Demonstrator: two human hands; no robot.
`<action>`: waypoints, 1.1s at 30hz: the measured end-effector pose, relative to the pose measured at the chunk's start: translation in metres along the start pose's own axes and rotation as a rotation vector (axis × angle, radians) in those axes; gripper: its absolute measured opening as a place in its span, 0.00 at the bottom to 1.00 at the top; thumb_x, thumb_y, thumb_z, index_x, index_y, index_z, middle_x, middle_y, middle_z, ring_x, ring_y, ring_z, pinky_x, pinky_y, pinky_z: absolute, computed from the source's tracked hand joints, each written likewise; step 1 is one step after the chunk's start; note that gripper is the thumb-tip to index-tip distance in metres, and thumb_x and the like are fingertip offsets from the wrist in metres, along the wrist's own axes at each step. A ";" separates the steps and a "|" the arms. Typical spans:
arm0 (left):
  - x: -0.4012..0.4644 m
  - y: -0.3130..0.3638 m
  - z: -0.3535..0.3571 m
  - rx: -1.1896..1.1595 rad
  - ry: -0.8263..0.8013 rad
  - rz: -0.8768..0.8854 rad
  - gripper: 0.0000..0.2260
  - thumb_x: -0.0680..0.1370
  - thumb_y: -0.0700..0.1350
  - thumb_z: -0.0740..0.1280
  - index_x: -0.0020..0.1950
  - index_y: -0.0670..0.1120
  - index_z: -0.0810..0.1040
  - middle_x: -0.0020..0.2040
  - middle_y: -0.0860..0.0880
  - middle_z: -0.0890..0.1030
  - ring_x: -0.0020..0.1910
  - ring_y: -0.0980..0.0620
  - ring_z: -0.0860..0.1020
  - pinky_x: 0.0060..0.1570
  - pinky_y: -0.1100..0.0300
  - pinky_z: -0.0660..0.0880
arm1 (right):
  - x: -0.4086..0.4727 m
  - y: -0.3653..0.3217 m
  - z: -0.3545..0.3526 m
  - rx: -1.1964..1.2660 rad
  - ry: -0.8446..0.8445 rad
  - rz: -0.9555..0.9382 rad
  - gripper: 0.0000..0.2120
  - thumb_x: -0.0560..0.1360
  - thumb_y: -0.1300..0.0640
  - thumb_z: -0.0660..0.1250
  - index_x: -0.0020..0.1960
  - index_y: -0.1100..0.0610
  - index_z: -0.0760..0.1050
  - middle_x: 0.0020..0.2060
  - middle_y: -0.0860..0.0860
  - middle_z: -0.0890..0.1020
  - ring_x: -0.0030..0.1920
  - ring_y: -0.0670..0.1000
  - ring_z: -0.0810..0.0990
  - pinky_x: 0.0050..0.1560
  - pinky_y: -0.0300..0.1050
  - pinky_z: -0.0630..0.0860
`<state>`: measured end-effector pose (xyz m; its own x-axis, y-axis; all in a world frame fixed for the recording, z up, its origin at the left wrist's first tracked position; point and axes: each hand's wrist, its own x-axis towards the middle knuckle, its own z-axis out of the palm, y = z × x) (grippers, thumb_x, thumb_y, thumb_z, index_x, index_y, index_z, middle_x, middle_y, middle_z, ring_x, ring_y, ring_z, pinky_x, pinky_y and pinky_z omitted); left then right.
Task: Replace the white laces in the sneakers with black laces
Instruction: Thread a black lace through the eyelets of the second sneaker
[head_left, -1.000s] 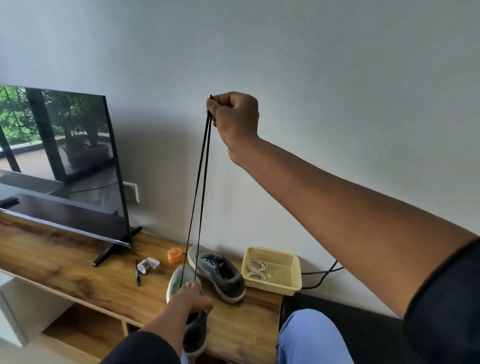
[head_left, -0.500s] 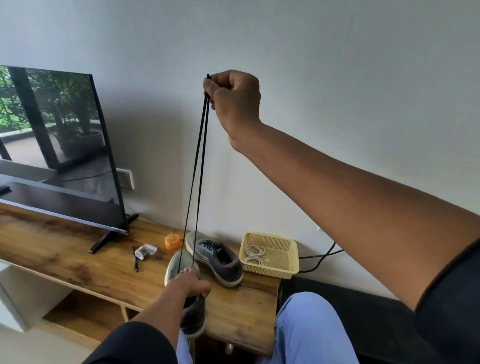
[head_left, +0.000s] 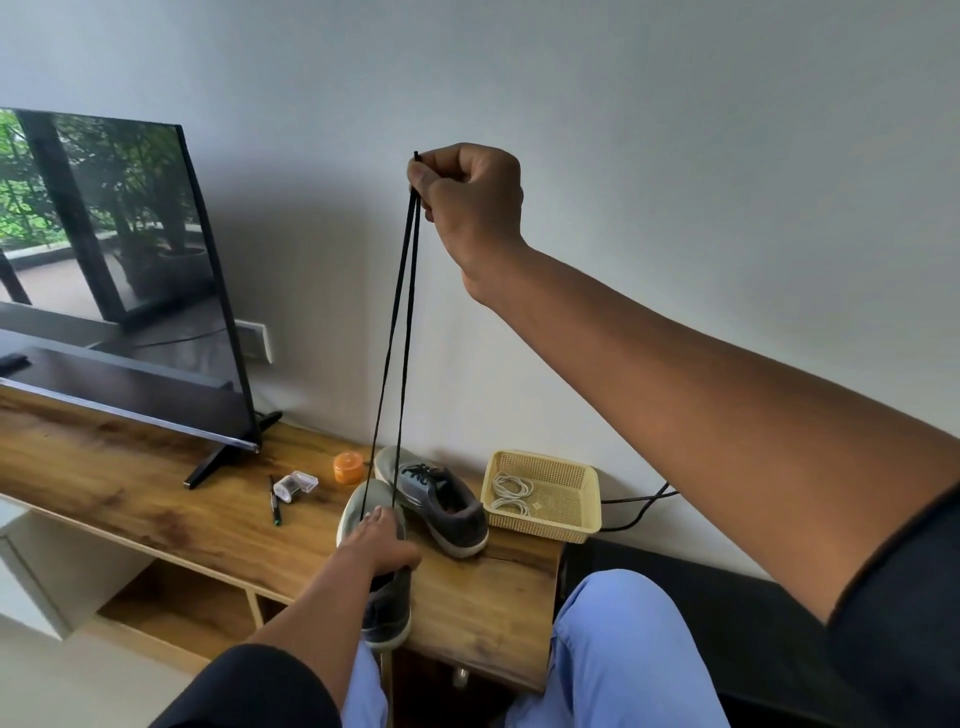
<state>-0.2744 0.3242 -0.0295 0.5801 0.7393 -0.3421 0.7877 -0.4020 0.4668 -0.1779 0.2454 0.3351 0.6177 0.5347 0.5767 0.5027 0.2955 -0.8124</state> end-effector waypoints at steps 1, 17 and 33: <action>-0.001 0.003 -0.002 0.012 0.009 0.015 0.36 0.70 0.54 0.74 0.75 0.44 0.69 0.75 0.43 0.69 0.73 0.43 0.70 0.69 0.47 0.73 | -0.002 0.005 0.002 0.001 -0.006 0.004 0.08 0.75 0.60 0.75 0.38 0.52 0.83 0.31 0.43 0.83 0.35 0.47 0.80 0.52 0.55 0.84; -0.025 -0.021 -0.059 -0.526 0.528 -0.185 0.14 0.75 0.54 0.65 0.37 0.47 0.83 0.31 0.51 0.84 0.36 0.46 0.84 0.46 0.46 0.84 | -0.105 0.214 0.017 -0.150 -0.209 0.157 0.01 0.75 0.57 0.76 0.47 0.53 0.85 0.40 0.45 0.87 0.43 0.45 0.85 0.53 0.54 0.83; 0.028 0.009 -0.076 -0.627 0.189 0.207 0.10 0.81 0.39 0.70 0.62 0.47 0.83 0.42 0.44 0.87 0.33 0.49 0.83 0.31 0.58 0.77 | -0.120 0.320 0.063 -0.156 -0.304 0.444 0.03 0.76 0.58 0.76 0.48 0.51 0.86 0.42 0.47 0.87 0.45 0.49 0.86 0.52 0.54 0.84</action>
<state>-0.2668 0.3823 0.0268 0.6147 0.7853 -0.0737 0.3630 -0.1987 0.9104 -0.1294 0.3255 0.0000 0.5997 0.7922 0.1125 0.3319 -0.1184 -0.9359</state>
